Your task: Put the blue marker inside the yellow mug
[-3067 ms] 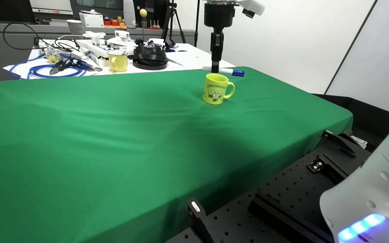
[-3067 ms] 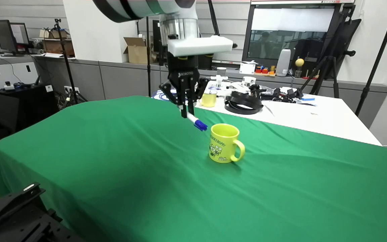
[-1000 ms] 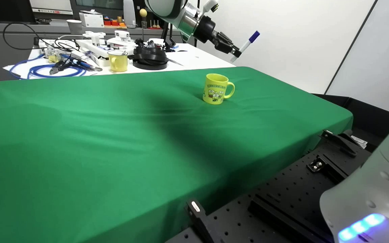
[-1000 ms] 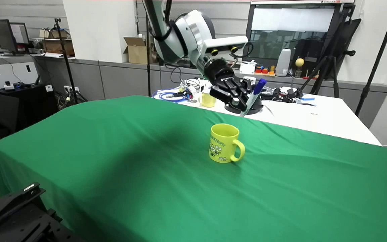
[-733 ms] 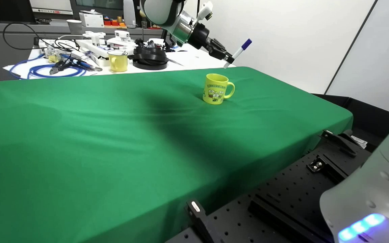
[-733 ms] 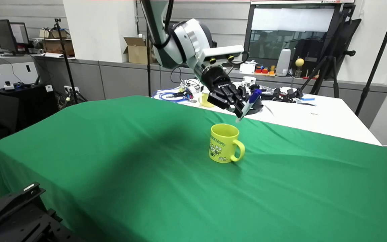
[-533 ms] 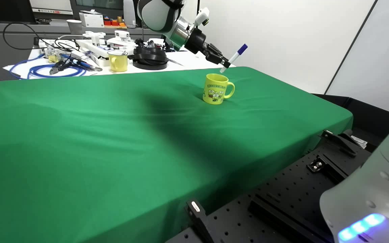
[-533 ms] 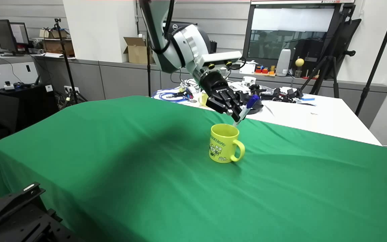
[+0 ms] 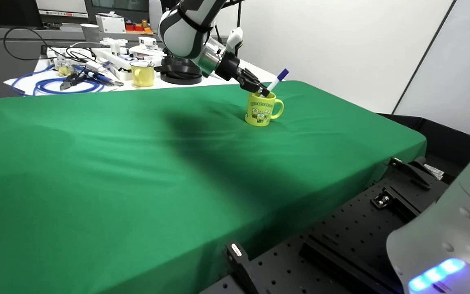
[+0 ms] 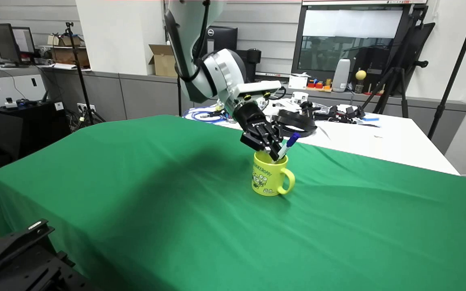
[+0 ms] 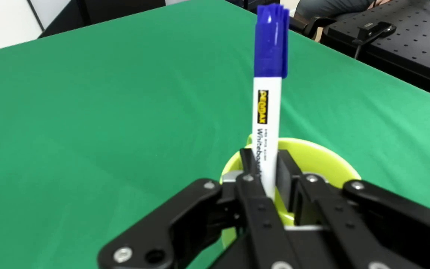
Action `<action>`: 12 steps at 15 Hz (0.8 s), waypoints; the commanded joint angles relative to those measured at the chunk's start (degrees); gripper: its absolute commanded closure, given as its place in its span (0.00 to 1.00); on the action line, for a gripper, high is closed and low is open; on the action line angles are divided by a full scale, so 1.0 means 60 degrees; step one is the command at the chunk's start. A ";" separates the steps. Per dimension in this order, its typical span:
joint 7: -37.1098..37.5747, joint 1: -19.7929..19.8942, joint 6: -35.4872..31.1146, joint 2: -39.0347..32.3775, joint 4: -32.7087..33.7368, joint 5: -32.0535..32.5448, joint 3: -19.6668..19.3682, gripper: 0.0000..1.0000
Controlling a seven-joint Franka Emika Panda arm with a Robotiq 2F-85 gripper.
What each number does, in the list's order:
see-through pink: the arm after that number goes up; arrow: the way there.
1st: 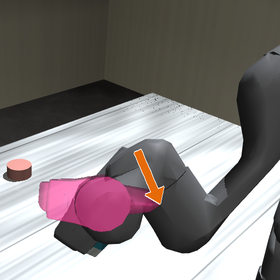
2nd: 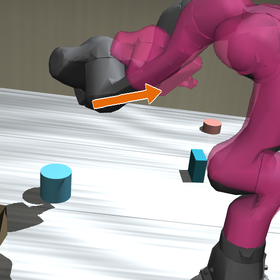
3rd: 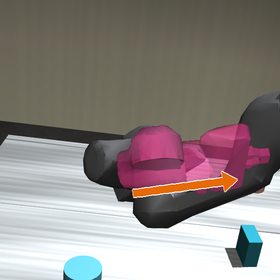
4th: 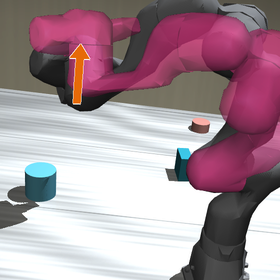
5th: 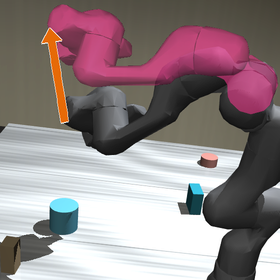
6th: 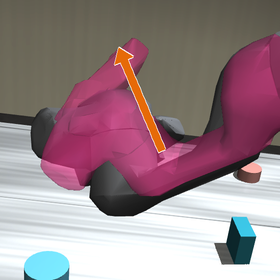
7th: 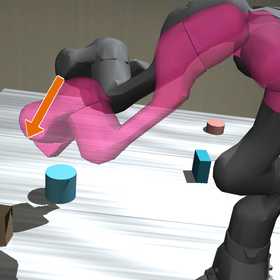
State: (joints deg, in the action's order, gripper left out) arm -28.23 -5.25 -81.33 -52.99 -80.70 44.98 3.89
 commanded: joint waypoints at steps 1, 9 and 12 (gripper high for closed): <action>-0.0139 -0.0099 0.0231 -0.0261 0.0593 -0.0031 0.0018 0.53; 0.0030 -0.0516 0.0582 0.1210 0.0213 0.0107 0.0087 0.02; 0.0109 -0.0635 0.0839 0.1975 -0.0111 0.0091 0.0149 0.00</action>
State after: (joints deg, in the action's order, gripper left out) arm -28.36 -8.80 -77.63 -46.26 -78.10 45.11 4.13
